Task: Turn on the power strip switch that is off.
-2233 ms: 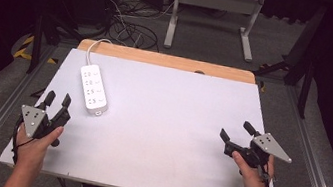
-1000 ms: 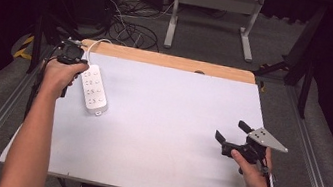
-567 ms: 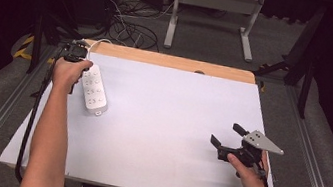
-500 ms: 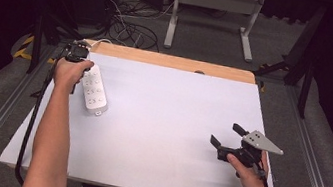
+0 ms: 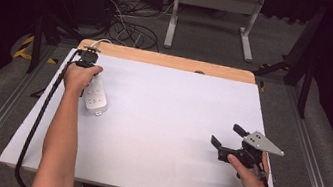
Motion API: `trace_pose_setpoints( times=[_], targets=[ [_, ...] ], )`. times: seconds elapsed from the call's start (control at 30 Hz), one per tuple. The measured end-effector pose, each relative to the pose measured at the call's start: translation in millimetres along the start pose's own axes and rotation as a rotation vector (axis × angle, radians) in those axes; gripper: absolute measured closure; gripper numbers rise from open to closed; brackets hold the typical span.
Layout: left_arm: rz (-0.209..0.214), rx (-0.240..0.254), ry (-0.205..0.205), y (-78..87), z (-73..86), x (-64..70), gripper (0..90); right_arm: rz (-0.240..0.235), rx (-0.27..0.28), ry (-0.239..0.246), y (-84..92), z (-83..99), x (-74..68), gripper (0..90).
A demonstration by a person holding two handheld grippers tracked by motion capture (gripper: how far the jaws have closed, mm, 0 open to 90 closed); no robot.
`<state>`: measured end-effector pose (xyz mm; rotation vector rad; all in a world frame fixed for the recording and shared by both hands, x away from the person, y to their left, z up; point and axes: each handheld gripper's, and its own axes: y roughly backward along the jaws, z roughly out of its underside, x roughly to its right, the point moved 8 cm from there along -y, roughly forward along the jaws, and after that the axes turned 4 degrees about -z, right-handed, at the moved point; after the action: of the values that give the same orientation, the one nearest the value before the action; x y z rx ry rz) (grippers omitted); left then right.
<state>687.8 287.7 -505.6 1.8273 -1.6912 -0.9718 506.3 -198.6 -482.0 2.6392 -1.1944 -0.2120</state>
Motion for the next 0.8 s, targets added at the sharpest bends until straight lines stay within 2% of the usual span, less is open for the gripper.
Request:
trace_pose_setpoints(
  times=[0.17,0.2,0.27,0.37,0.4,0.63,0.8],
  targets=[
    [-0.007,0.006,0.002,-0.4,0.6,0.0,90.0,0.005,-0.007,0.001,0.5,1.6,1.5,6.7],
    [0.027,0.005,0.005,0.6,0.7,3.8,90.0,0.007,-0.004,0.001,0.9,1.1,2.1,6.8],
    [0.027,0.004,-0.003,0.8,0.7,5.2,90.0,0.01,-0.004,-0.001,1.5,0.7,2.1,6.8],
    [-0.003,0.016,-0.017,-0.4,0.3,9.2,90.0,0.012,-0.002,0.001,2.4,0.4,1.9,6.7],
    [0.015,0.015,-0.008,-0.2,0.4,13.8,90.0,0.016,-0.005,0.0,2.2,0.8,2.1,6.8],
    [-0.009,0.007,0.006,0.0,0.2,15.2,90.0,0.019,0.003,0.001,4.3,-0.5,2.5,6.9],
    [0.008,0.006,0.015,0.3,0.5,13.6,90.0,0.018,0.002,0.0,5.4,0.1,2.8,7.0]
  ],
)
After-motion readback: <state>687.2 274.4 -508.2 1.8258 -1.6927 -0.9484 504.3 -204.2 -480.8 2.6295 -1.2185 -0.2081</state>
